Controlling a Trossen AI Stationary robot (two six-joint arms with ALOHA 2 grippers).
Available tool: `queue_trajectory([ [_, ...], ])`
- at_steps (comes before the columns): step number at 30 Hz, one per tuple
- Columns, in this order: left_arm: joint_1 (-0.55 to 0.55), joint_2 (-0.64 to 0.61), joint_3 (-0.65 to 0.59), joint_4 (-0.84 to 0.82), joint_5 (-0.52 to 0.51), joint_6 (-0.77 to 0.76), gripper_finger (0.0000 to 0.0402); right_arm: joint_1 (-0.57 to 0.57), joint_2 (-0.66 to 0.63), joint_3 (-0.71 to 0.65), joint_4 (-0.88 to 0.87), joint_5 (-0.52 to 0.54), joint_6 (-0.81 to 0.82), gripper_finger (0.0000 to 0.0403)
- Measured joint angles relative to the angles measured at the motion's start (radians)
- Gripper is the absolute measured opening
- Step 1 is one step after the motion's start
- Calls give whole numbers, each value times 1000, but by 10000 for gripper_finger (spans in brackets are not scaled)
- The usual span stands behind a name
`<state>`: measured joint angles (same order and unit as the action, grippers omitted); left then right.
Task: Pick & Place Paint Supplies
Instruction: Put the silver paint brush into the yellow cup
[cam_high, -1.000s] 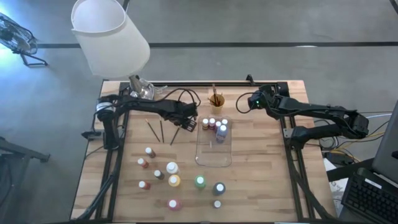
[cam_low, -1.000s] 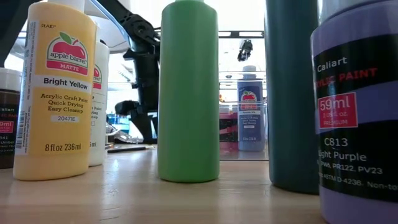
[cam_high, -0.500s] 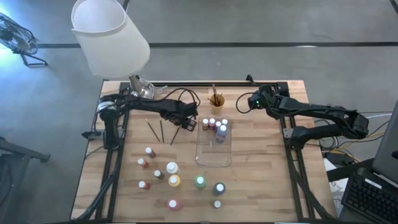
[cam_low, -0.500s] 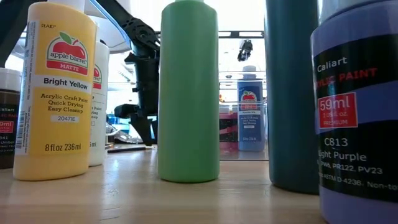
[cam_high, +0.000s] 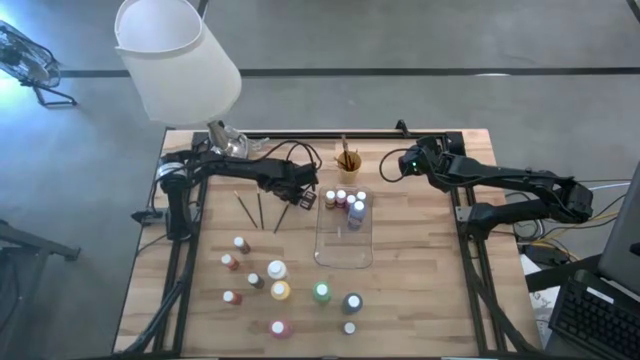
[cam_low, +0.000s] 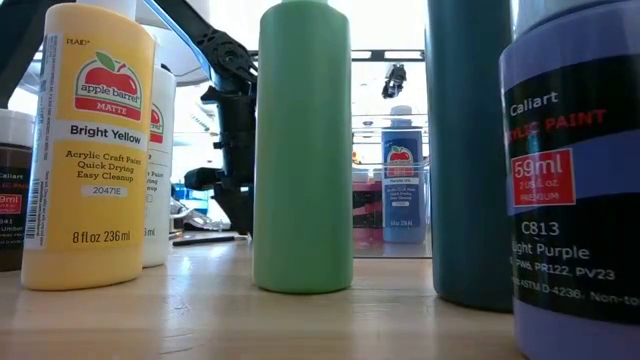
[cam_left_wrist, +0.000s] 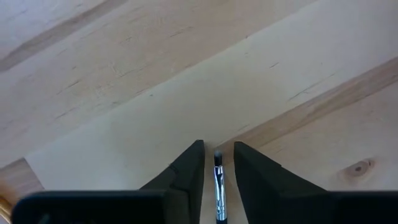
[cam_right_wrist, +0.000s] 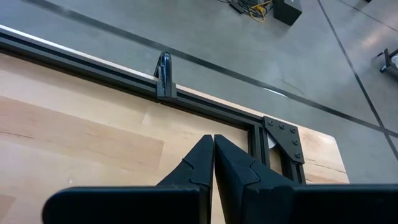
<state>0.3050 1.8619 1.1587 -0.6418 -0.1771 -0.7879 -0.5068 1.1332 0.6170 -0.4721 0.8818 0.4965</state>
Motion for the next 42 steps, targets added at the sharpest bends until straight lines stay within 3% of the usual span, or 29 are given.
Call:
queue_trajectory([
  [16,1,2,-1,-31,-8,-6,6,0,0,0,0,0,0,8],
  [29,2,-30,-7,-53,-36,30,2,0,0,0,0,0,0,8],
  [42,2,-175,-2,31,-95,111,1,0,0,0,5,0,-2,8],
])
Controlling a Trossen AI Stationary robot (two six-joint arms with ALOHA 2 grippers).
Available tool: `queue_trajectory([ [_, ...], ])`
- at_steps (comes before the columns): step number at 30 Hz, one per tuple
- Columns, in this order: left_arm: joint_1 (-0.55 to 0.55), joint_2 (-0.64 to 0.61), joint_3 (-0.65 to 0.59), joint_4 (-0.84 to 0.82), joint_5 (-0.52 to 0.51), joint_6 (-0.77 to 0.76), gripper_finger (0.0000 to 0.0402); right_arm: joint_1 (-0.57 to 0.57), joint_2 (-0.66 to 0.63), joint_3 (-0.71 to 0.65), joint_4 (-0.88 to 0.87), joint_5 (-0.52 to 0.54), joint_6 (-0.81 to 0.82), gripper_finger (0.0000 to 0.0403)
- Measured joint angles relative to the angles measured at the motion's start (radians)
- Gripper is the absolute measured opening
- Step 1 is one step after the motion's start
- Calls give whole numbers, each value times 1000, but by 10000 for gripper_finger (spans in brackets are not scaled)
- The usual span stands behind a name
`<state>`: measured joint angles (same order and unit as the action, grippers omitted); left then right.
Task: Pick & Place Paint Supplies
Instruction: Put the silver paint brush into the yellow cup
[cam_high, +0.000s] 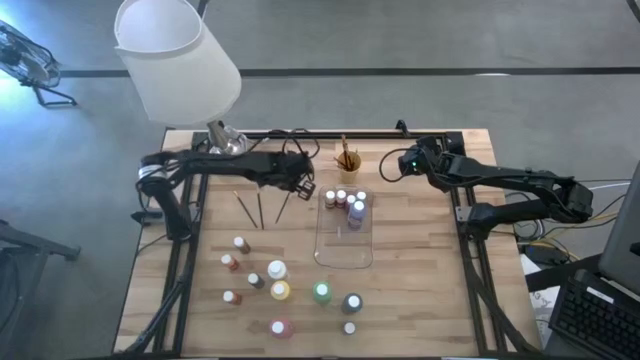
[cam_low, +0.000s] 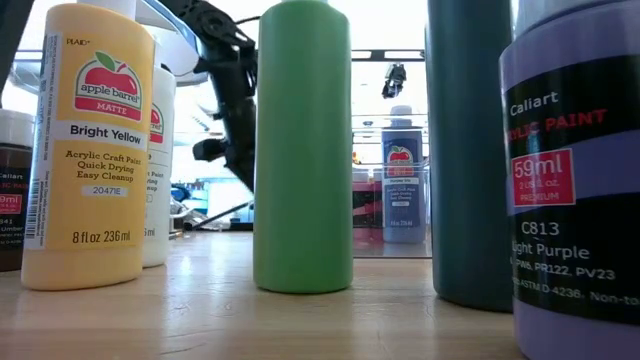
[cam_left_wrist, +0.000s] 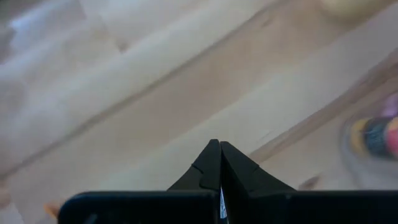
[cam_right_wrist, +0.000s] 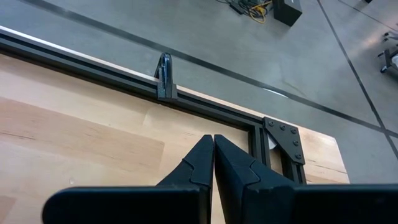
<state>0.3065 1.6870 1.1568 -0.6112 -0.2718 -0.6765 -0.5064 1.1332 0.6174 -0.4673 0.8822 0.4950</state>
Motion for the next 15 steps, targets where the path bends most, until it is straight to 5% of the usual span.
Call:
queue_trajectory([
  [15,1,-158,2,394,-46,288,0,0,0,0,4,0,2,8],
])
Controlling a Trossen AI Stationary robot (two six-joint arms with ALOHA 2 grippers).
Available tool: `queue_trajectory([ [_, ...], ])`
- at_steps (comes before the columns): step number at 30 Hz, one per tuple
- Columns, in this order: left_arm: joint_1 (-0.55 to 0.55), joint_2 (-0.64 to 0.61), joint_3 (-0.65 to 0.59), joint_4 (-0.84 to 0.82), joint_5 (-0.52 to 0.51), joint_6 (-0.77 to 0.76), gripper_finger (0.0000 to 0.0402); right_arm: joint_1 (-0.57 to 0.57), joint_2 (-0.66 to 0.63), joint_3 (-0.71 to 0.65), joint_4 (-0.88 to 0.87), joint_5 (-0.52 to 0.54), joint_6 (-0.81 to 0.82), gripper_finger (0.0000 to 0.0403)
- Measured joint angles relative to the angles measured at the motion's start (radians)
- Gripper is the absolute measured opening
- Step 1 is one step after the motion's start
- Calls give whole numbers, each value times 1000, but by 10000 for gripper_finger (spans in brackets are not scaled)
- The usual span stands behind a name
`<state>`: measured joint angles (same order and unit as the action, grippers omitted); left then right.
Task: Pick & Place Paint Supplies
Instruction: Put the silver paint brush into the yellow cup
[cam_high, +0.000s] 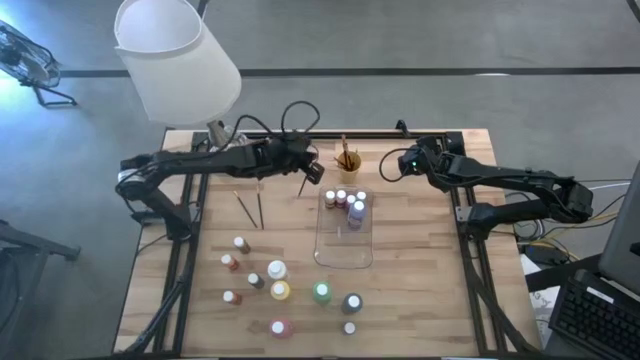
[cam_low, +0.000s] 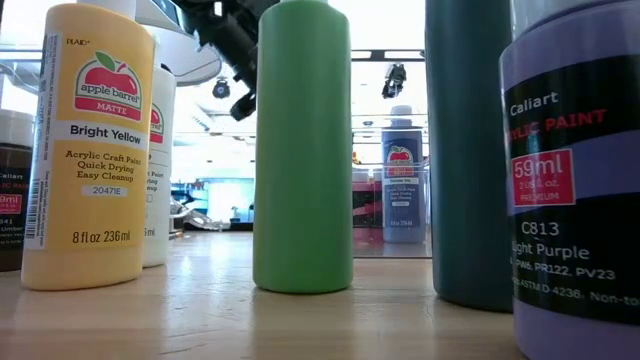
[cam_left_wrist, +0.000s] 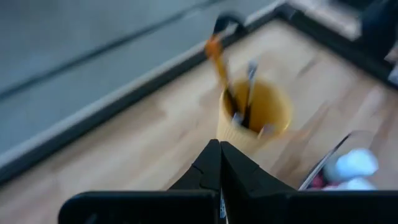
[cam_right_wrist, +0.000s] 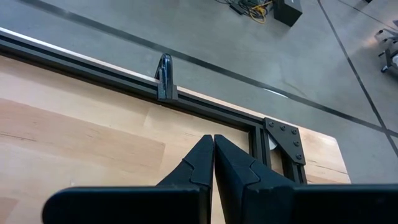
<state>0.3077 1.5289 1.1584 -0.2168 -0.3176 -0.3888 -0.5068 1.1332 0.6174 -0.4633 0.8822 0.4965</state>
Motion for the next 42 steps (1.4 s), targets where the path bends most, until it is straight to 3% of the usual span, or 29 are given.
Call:
queue_trajectory([
  [11,0,-34,0,372,3,291,0,0,0,0,7,0,0,8],
  [19,0,-32,-1,650,118,413,0,0,0,0,37,0,-2,8],
  [26,3,73,-2,884,275,449,0,0,0,0,37,0,-2,8],
  [42,21,291,-3,1100,276,493,0,0,0,0,33,0,-44,8],
])
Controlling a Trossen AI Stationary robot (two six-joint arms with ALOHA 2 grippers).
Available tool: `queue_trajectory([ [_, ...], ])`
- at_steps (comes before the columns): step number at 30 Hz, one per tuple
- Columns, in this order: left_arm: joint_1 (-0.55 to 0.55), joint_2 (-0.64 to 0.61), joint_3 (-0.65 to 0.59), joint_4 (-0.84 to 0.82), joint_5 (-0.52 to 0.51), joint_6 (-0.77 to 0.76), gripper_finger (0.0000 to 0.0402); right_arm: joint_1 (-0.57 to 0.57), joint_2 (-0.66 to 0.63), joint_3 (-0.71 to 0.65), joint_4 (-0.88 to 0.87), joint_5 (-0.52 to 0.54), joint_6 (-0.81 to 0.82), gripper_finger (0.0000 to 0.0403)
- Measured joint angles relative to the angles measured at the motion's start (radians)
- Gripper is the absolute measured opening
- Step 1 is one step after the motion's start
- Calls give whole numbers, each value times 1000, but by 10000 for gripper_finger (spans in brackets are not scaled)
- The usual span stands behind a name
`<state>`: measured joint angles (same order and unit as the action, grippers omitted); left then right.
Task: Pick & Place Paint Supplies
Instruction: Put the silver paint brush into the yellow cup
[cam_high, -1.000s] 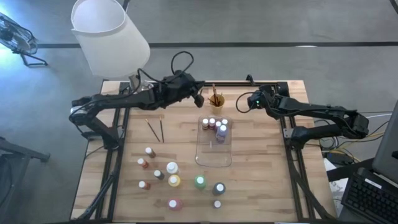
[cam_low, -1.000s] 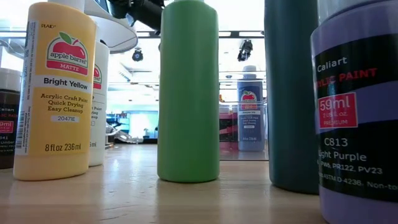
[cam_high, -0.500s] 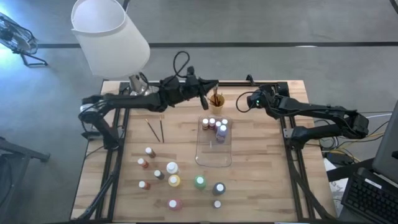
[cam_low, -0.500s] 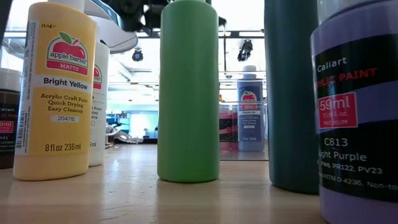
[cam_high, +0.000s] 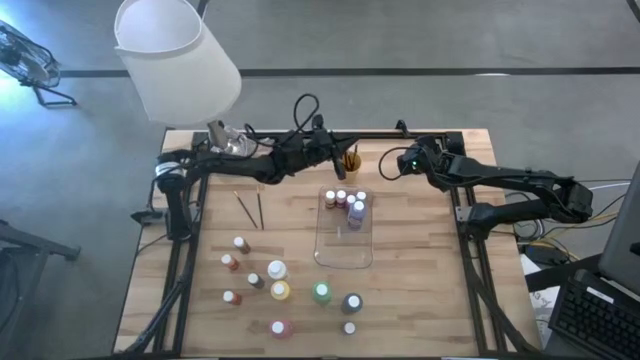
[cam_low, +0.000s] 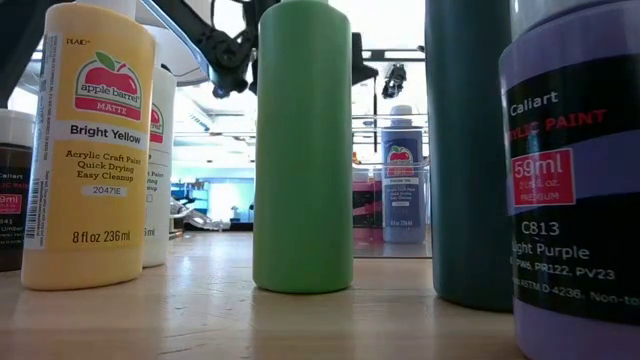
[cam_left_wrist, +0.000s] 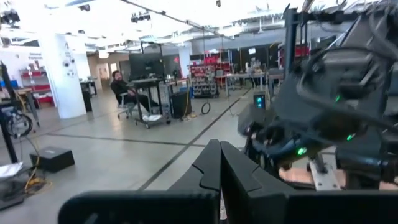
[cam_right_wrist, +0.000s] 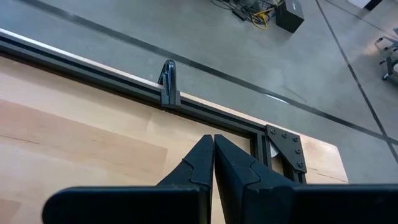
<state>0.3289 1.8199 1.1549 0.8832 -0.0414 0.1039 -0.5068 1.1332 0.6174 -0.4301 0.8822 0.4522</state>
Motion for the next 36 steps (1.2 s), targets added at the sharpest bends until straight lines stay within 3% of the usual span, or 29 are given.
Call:
queue_trajectory([
  [36,23,156,0,-120,-4,-37,4,0,0,0,0,0,3,8],
])
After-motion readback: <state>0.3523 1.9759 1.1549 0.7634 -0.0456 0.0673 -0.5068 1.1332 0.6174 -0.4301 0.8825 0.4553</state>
